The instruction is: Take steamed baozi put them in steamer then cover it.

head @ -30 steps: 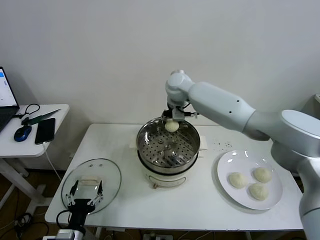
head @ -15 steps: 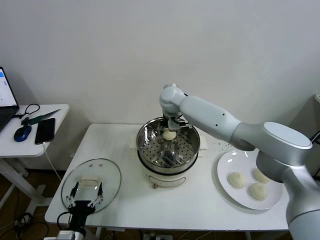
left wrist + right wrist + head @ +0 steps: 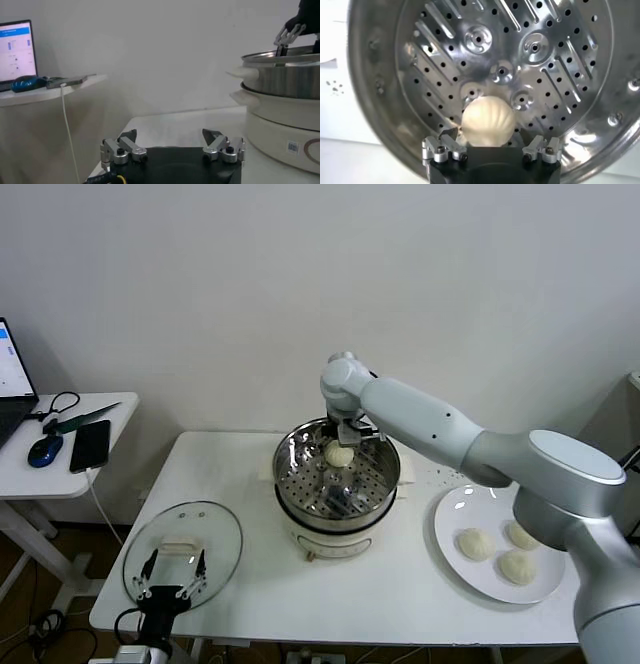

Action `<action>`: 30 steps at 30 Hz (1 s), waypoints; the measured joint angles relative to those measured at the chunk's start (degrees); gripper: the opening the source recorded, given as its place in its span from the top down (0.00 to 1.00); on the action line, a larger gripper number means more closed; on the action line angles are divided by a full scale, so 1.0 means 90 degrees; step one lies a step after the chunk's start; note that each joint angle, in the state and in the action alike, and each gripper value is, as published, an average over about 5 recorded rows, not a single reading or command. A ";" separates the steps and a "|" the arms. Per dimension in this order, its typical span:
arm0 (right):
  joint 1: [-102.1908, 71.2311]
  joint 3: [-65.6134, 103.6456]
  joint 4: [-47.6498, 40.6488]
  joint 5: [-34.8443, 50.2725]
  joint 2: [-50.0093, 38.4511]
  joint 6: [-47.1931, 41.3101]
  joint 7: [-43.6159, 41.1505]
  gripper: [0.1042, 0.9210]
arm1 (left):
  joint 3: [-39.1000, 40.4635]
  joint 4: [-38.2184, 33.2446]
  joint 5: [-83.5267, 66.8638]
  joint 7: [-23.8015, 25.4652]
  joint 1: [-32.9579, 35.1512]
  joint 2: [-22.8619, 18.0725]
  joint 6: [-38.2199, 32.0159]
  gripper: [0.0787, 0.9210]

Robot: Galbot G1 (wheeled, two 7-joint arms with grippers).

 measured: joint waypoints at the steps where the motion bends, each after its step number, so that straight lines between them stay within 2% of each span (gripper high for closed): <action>1: 0.0080 -0.0033 0.0085 0.0111 -0.0086 -0.0029 -0.0010 0.12 | 0.0009 -0.0006 0.0008 0.0000 -0.0007 -0.0004 0.0006 0.12; 9: 0.0976 -0.0653 0.0896 0.1600 -0.1071 -0.0829 0.0051 0.12 | 0.0082 -0.0028 0.0070 -0.0002 0.0009 -0.0047 0.0007 0.12; 22: 0.1841 -0.1982 0.1988 0.5060 -0.3294 -0.4400 0.0320 0.12 | 0.0093 -0.0163 0.0033 -0.0057 0.0070 -0.0052 -0.0002 0.12; 30: 0.0876 -0.1703 0.2312 0.6045 -0.4472 -0.5810 0.0376 0.12 | 0.0070 -0.0237 0.0047 -0.0066 0.0111 -0.0055 -0.0004 0.12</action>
